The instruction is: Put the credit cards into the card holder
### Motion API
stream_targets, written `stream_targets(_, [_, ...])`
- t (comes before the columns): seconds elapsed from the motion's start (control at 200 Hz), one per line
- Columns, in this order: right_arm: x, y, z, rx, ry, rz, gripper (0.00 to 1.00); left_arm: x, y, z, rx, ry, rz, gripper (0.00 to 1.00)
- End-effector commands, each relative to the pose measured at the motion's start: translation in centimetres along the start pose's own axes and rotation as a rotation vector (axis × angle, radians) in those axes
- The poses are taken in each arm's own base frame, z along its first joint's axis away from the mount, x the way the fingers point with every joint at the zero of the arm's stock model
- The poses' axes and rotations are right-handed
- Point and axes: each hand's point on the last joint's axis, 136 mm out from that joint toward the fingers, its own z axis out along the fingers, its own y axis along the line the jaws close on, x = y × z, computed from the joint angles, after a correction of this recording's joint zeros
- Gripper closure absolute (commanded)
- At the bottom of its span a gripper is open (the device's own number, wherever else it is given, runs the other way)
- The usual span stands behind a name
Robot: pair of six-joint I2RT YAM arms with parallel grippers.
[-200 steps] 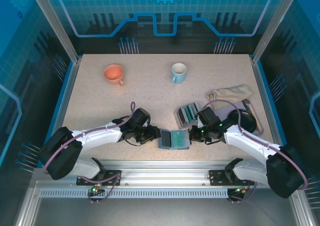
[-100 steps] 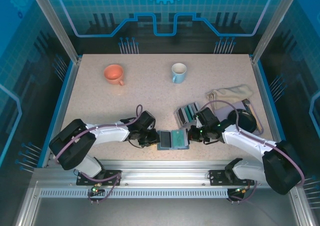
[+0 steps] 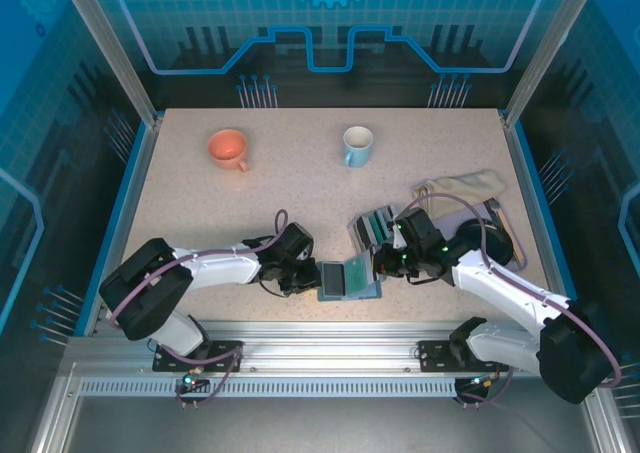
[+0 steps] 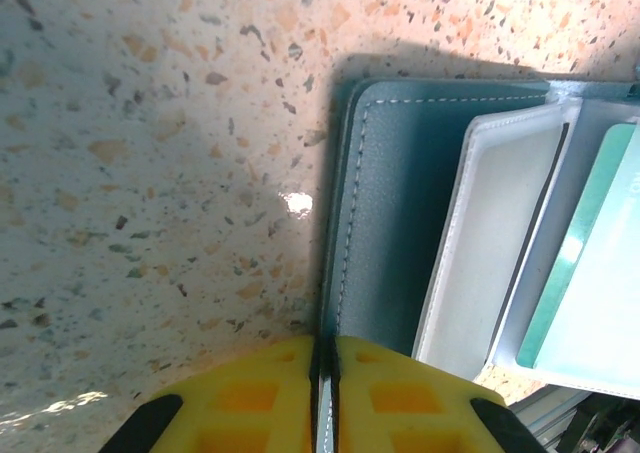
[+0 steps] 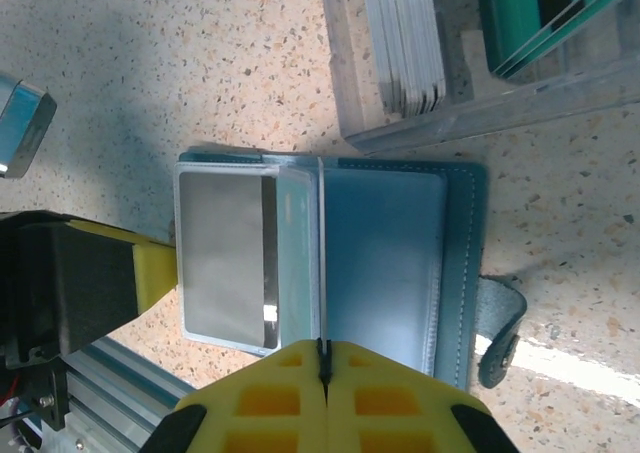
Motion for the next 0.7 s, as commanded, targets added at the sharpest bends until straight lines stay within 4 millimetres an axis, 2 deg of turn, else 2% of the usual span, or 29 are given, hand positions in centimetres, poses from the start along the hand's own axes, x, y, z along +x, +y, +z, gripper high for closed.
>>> stream_targets(0.0, [0.2,1.6,-0.7,-0.04,0.014,-0.009,0.95,-0.5,-1.2,-0.3,0.021,-0.02,0.014,0.87])
stream_targets(0.305, [0.3,3.6,0.0,-0.088,0.037,-0.041,0.94,-0.6,-1.4,-0.3,0.031,-0.022,0.014,0.88])
stream_targets(0.49, [0.3,3.8,0.5,-0.065,0.054,-0.062,0.95,-0.6,-1.5,-0.3,0.032,-0.023,0.013,0.89])
stream_targets(0.695, [0.3,2.8,0.5,-0.004,0.06,-0.067,0.95,-0.6,-1.5,-0.3,0.031,-0.024,0.017,0.89])
